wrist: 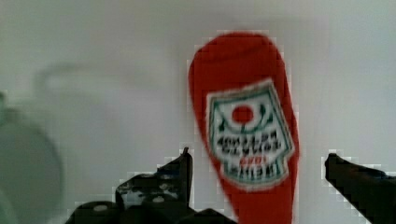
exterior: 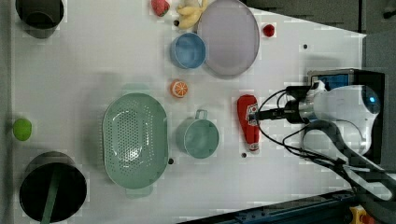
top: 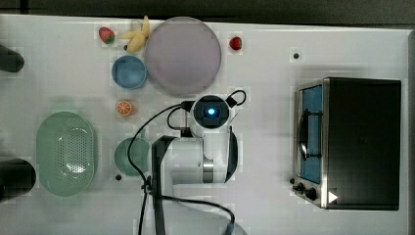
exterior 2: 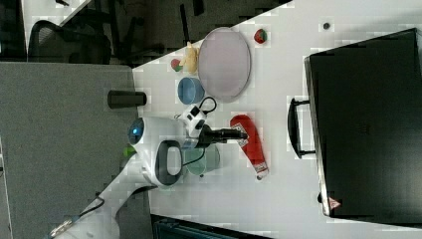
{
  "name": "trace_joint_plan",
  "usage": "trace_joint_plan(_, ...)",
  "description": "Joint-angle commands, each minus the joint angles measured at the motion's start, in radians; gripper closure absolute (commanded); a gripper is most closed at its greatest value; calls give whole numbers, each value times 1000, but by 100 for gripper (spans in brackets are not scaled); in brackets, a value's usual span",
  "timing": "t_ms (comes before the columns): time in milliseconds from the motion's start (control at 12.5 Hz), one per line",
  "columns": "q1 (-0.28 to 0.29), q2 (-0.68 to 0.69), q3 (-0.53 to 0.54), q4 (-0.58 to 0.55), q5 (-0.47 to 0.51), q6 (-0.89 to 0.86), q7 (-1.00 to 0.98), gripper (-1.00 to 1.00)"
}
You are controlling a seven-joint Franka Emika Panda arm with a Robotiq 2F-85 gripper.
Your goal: Pick Ketchup from the table and place it in strainer.
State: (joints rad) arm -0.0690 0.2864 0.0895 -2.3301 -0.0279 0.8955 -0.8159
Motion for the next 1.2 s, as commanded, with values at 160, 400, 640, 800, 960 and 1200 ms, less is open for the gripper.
trace_joint_plan(160, 2, 67, -2, -9, -60, 81, -59, -100)
trace_joint_plan(400, 7, 110, -2, -10, -60, 111, -59, -100)
trace_joint_plan(640, 8, 116, -3, -17, -60, 133, -59, -43)
trace_joint_plan(800, 8, 89, -2, -14, -60, 134, -57, -26)
trace_joint_plan(960, 8, 22, -1, -14, -58, 123, -50, -26)
trace_joint_plan(1200, 9, -148, 10, -8, -57, 6, -50, -26)
